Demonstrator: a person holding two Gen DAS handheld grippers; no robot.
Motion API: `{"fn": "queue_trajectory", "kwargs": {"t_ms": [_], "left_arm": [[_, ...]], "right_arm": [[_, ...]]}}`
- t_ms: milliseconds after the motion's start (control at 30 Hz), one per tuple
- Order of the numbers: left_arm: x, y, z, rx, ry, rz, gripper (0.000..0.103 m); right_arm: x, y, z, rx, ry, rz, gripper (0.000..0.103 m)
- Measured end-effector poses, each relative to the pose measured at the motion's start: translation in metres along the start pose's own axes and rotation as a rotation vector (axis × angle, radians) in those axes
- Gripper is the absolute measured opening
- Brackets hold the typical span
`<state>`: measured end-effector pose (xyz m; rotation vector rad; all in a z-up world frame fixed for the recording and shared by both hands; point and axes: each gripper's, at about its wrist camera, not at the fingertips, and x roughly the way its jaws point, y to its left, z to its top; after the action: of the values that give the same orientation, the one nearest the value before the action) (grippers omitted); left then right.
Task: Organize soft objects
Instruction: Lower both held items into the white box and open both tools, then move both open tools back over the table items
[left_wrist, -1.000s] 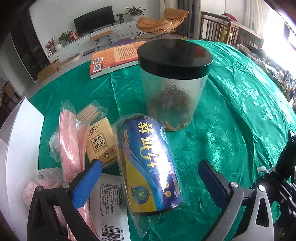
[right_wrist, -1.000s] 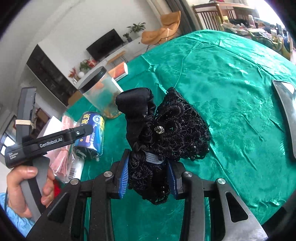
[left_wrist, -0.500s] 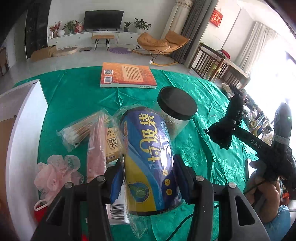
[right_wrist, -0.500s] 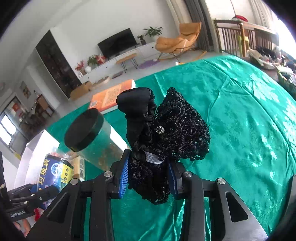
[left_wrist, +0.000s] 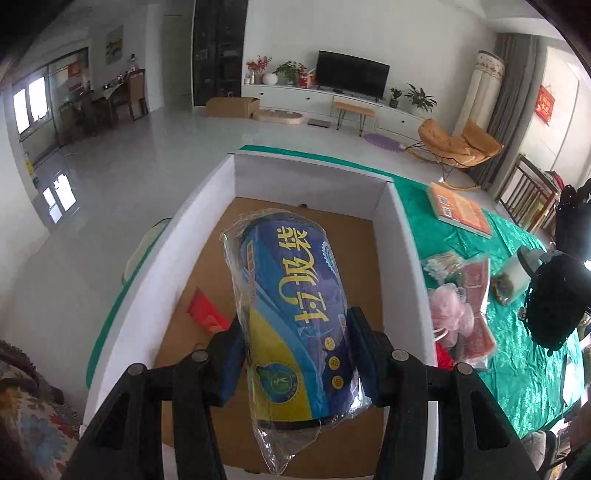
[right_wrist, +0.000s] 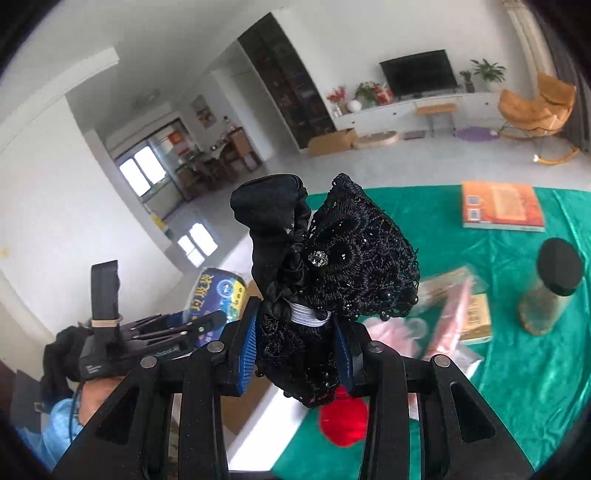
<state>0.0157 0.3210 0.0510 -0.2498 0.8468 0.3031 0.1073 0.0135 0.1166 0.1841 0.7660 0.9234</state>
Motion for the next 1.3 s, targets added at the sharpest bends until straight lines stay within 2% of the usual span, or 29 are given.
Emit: {"fn": "queue_trajectory", "kwargs": {"t_ms": [33,67,100,133,167,267,400,500,600,733,800,967,1033,1100,1300], "left_arm": [[0.001,0.015,-0.006,-0.014,0.005,0.050,0.059],[0.002,0.026,-0.011,-0.022,0.005,0.080,0.074],[0.002,0.035,-0.016,-0.030,-0.003,0.096,0.084],[0.002,0.043,-0.020,-0.044,-0.015,0.111,0.098],[0.002,0.049,-0.023,-0.061,-0.033,0.116,0.099],[0.002,0.048,-0.030,-0.079,-0.064,0.083,0.099],[0.001,0.014,-0.033,-0.039,-0.107,-0.025,0.099],[-0.009,-0.038,-0.038,0.041,-0.131,-0.140,0.099],[-0.014,-0.102,-0.047,0.153,-0.124,-0.264,0.100],[-0.003,-0.193,-0.075,0.291,-0.030,-0.402,0.100],[0.006,-0.232,-0.091,0.346,0.001,-0.453,0.100],[0.036,-0.296,-0.119,0.445,0.049,-0.478,0.100],[0.048,-0.310,-0.123,0.470,0.065,-0.473,0.100],[0.058,-0.317,-0.128,0.482,0.075,-0.482,0.100],[0.084,-0.323,-0.138,0.481,0.111,-0.494,0.100]], "right_arm": [[0.018,0.017,-0.001,-0.006,0.030,0.042,0.039],[0.036,0.031,-0.003,-0.011,0.057,0.073,0.045],[0.055,0.044,-0.006,-0.020,0.084,0.092,0.050],[0.071,0.052,-0.009,-0.025,0.114,0.110,0.070],[0.086,0.057,-0.014,-0.018,0.149,0.124,0.077],[0.096,0.051,-0.029,-0.018,0.162,0.079,0.076],[0.070,0.026,-0.050,-0.079,0.071,-0.163,0.076],[0.034,-0.018,-0.073,-0.069,0.011,-0.375,0.076],[0.006,-0.073,-0.098,-0.009,-0.003,-0.592,0.077],[-0.027,-0.145,-0.130,0.159,-0.004,-0.757,0.077],[-0.043,-0.168,-0.142,0.226,-0.011,-0.806,0.077],[-0.061,-0.192,-0.164,0.263,-0.045,-0.909,0.077],[-0.065,-0.199,-0.165,0.302,-0.068,-0.895,0.077],[-0.068,-0.199,-0.165,0.321,-0.086,-0.933,0.077],[-0.070,-0.215,-0.174,0.409,-0.068,-0.943,0.077]]}}
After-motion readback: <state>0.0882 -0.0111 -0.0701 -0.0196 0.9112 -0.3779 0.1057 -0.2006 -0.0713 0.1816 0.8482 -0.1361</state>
